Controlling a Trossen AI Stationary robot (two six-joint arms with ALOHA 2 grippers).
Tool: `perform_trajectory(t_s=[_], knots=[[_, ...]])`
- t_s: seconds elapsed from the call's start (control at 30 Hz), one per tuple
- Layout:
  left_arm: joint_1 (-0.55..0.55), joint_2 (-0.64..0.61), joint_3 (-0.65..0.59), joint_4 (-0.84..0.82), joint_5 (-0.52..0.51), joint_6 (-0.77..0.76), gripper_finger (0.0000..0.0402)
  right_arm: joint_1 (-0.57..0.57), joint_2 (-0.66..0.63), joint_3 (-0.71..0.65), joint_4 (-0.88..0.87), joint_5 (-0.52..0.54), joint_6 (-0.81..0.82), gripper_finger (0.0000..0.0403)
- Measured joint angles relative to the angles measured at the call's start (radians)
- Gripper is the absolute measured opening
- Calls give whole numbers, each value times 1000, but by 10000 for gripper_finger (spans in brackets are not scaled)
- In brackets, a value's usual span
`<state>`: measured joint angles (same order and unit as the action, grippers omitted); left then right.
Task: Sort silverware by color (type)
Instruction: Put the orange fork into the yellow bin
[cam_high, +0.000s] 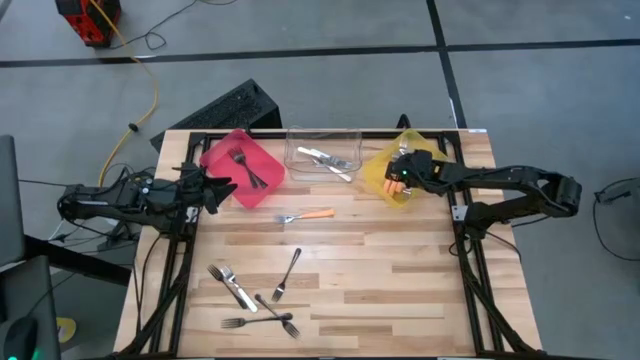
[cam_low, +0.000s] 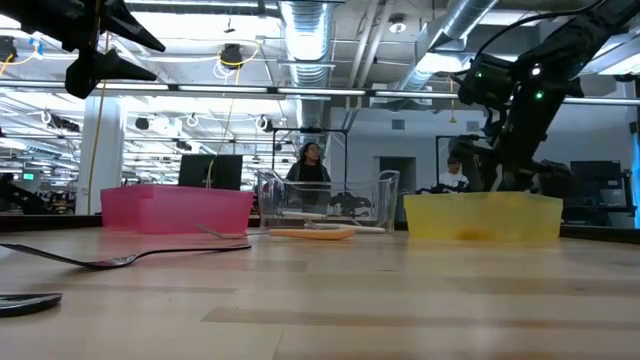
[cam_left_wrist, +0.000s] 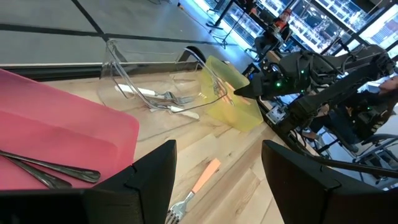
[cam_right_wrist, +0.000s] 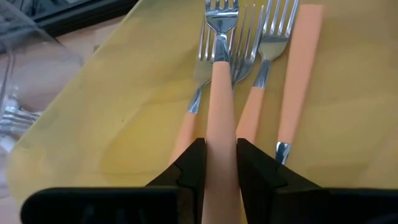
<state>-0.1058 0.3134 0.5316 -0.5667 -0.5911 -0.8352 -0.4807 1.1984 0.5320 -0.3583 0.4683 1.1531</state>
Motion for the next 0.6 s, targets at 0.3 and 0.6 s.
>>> perform_trajectory(t_s=[0.3, 0.6], knots=[[0, 0, 0, 0, -5, 0, 220, 3, 13, 1, 11, 4, -29, 93], [0, 0, 0, 0, -9, 0, 220, 1, 12, 2, 8, -28, -44, 108]])
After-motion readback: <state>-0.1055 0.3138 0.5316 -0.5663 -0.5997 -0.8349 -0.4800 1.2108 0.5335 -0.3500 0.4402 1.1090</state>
